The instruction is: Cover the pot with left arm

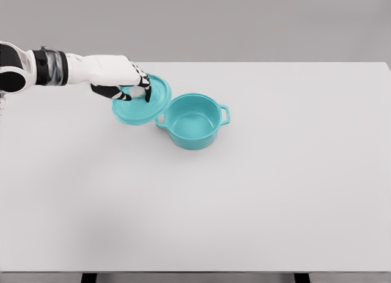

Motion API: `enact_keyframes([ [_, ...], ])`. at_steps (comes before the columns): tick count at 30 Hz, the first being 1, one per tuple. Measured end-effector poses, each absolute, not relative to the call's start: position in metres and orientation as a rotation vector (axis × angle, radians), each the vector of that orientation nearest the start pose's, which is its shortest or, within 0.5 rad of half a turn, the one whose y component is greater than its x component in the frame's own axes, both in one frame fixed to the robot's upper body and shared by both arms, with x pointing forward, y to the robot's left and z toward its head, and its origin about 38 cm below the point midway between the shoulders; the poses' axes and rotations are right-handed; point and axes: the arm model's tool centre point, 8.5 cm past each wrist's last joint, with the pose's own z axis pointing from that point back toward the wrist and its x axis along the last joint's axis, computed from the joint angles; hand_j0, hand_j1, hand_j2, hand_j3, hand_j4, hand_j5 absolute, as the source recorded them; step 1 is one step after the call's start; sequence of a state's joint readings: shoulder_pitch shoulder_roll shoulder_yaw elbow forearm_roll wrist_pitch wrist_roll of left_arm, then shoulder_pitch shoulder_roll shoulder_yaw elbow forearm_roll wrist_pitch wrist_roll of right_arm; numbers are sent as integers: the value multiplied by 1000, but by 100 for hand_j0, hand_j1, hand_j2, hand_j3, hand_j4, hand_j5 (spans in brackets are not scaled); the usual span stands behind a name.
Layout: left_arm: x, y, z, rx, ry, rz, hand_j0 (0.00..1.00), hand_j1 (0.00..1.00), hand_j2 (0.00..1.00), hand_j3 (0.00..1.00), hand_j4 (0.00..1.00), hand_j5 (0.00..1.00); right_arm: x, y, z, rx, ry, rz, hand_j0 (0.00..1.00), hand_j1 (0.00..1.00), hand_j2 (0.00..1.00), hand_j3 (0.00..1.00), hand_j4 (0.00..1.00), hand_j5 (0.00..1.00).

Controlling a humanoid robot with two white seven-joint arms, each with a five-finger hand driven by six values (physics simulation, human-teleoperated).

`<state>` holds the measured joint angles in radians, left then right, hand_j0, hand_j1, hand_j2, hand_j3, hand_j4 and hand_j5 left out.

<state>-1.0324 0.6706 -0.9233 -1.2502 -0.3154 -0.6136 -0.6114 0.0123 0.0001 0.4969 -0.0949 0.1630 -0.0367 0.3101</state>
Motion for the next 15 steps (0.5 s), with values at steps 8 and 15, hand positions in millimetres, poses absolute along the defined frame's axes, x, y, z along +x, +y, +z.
enact_keyframes([
  [8, 494, 201, 267, -409, 1886, 2991, 54, 54, 54, 54, 54, 54, 9, -233, -262, 247, 14, 671, 100, 100, 100, 100, 100, 100],
  [15, 493, 182, 266, -362, 1901, 2958, 54, 54, 54, 54, 54, 54, 9, -233, -262, 247, 14, 671, 100, 100, 100, 100, 100, 100],
])
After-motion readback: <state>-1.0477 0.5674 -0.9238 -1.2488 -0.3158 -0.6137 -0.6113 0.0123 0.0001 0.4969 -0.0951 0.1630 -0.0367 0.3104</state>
